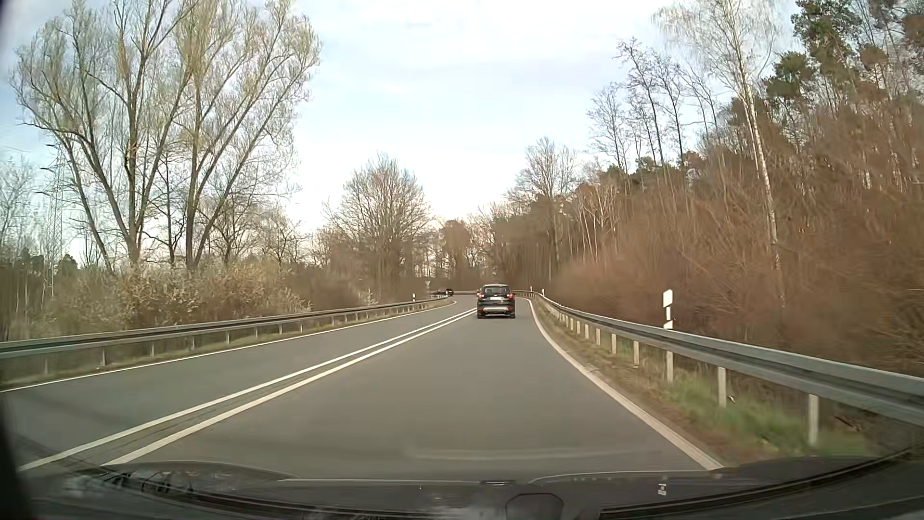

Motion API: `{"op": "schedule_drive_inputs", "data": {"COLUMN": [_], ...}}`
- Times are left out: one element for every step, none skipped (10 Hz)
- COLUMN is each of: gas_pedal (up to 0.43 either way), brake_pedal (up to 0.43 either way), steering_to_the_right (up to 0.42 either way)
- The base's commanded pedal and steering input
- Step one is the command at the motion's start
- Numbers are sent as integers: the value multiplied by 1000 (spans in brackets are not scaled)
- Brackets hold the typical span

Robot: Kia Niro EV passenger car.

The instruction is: Follow the waypoints while adhering to traffic rules and regulations

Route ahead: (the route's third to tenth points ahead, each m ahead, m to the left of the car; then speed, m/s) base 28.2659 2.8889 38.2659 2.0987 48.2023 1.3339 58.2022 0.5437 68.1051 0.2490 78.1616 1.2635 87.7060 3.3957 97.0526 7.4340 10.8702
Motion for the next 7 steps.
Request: {"op": "schedule_drive_inputs", "data": {"gas_pedal": [319, 319, 319, 319, 319, 319, 319], "brake_pedal": [0, 0, 0, 0, 0, 0, 0], "steering_to_the_right": [3, 2, 2, 2, 3, 3, 3]}}
